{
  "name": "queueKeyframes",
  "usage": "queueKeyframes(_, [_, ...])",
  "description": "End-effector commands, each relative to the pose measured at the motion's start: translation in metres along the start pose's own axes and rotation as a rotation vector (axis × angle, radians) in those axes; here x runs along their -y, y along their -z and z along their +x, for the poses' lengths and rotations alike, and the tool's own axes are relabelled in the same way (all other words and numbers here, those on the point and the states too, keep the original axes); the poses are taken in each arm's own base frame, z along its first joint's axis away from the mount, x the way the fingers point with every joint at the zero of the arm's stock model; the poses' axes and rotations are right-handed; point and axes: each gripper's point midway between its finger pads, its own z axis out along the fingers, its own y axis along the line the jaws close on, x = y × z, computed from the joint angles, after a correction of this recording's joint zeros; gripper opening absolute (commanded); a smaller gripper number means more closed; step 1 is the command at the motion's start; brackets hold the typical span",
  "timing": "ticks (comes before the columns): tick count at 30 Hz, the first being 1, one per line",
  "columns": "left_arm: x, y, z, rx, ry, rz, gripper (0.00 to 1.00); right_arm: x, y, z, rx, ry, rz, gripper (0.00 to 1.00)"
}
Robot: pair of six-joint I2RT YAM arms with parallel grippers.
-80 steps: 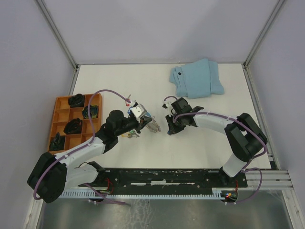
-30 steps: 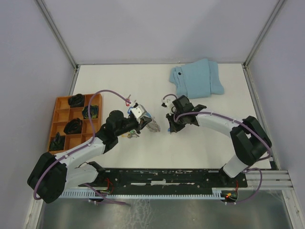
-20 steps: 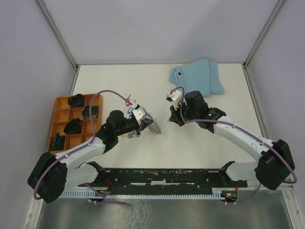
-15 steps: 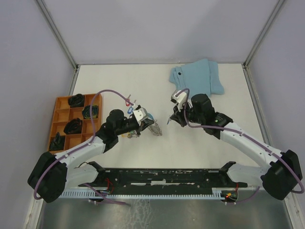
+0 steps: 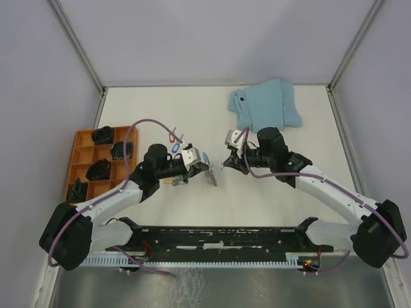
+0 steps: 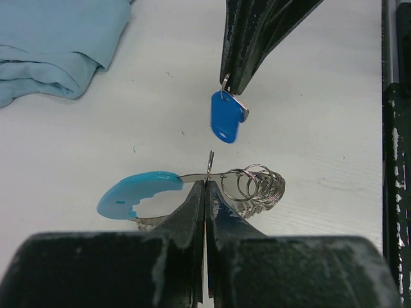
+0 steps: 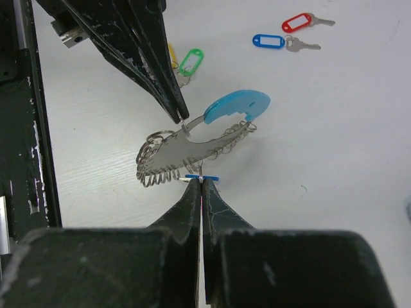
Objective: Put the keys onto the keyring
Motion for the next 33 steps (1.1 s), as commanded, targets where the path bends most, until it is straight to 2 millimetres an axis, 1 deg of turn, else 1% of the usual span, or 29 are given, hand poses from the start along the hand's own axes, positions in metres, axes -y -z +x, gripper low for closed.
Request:
queueKeyframes(1, [0.0, -0.003, -0.021, 0.052, -0.092, 0.057, 0.03, -0.002, -0.005, -0.024, 0.107, 0.134, -0.045, 0.01])
queueKeyframes(5, [0.004, -0.004, -0.019, 0.052, -0.091, 0.077, 0.03, -0.005, -0.013, -0.02, 0.119, 0.179, -0.047, 0.01])
queueKeyframes(12, [0.007, -0.002, -0.02, 0.051, -0.078, 0.091, 0.03, -0.018, -0.026, -0.008, 0.059, 0.217, -0.092, 0.01])
queueKeyframes(17, [0.009, -0.002, -0.018, 0.048, -0.072, 0.101, 0.03, -0.025, -0.026, -0.006, 0.045, 0.237, -0.106, 0.01])
queueKeyframes(25, [0.012, -0.001, -0.019, 0.051, -0.075, 0.117, 0.03, -0.021, -0.026, -0.001, 0.023, 0.252, -0.071, 0.01])
queueKeyframes(33, [0.012, -0.002, -0.018, 0.049, -0.071, 0.121, 0.03, -0.022, -0.027, 0.0, 0.024, 0.255, -0.077, 0.01])
